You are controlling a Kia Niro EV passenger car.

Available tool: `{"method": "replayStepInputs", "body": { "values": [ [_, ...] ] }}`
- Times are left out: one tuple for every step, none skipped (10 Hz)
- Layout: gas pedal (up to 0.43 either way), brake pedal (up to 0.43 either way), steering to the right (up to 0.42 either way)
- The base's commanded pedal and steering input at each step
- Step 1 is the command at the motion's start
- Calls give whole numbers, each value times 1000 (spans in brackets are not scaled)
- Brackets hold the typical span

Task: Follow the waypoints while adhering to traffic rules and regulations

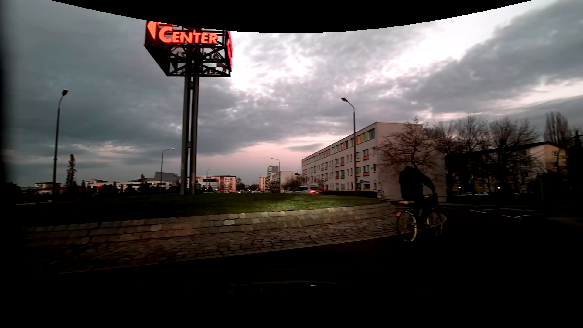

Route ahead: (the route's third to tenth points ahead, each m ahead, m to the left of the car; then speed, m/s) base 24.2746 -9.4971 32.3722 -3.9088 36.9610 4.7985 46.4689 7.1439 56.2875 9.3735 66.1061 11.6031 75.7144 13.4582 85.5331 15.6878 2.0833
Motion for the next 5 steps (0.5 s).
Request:
{"method": "replayStepInputs", "body": {
  "values": [
    [280,0,436],
    [287,0,453],
    [287,0,468],
    [287,0,485],
    [287,0,495]
  ]
}}
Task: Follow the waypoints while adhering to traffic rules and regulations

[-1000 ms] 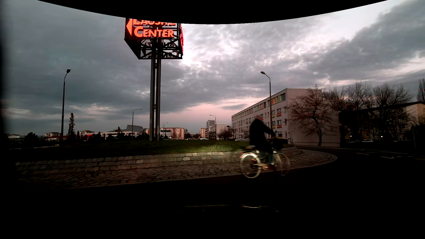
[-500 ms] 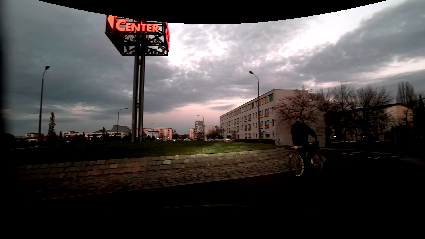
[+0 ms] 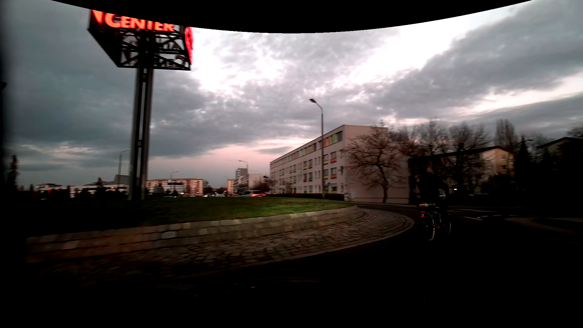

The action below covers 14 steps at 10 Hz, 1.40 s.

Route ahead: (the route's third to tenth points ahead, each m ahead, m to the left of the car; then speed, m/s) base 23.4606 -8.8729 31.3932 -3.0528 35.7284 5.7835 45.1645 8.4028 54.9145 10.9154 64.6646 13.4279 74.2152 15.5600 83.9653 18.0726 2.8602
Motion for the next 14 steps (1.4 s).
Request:
{"method": "replayStepInputs", "body": {
  "values": [
    [287,0,498],
    [280,0,498],
    [268,0,498],
    [248,0,495],
    [240,0,487],
    [228,0,474],
    [209,0,462],
    [177,0,441],
    [157,0,420],
    [150,0,386],
    [150,0,347],
    [150,0,316],
    [130,0,268],
    [130,0,225]
  ]
}}
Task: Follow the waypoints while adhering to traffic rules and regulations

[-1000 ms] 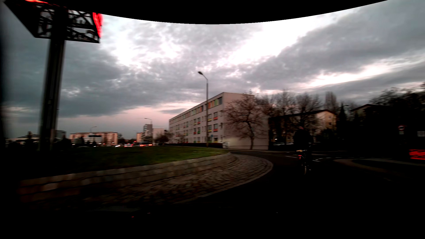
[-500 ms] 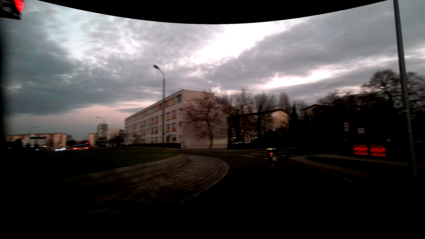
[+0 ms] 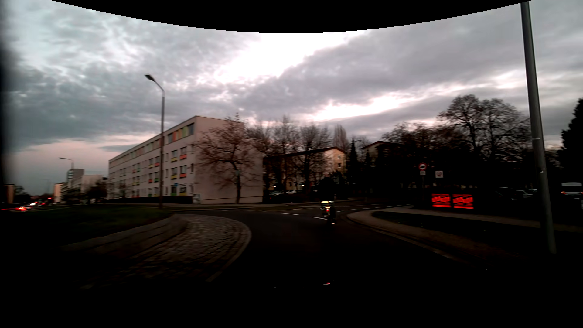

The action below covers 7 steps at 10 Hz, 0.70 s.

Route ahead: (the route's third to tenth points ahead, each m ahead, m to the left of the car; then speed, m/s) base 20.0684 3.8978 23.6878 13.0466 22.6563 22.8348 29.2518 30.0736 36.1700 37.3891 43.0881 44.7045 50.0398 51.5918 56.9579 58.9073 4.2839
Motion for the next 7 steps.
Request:
{"method": "replayStepInputs", "body": {
  "values": [
    [130,0,187],
    [130,0,144],
    [130,0,112],
    [130,0,66],
    [130,0,16],
    [130,0,-32],
    [130,0,-79]
  ]
}}
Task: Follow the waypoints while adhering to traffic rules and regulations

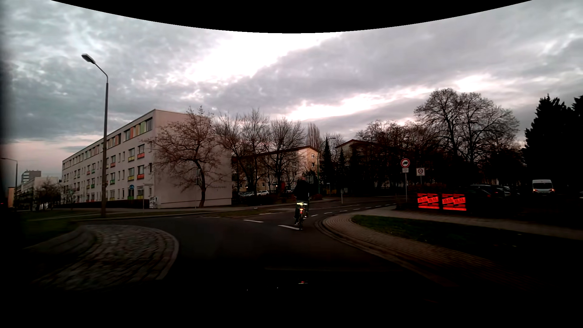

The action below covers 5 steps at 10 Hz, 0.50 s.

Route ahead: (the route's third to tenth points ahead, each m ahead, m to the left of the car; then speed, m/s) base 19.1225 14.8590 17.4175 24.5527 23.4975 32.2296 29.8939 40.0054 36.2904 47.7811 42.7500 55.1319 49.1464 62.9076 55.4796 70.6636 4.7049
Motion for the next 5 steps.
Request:
{"method": "replayStepInputs", "body": {
  "values": [
    [130,0,-100],
    [130,0,-131],
    [130,0,-154],
    [130,0,-176],
    [130,0,-193]
  ]
}}
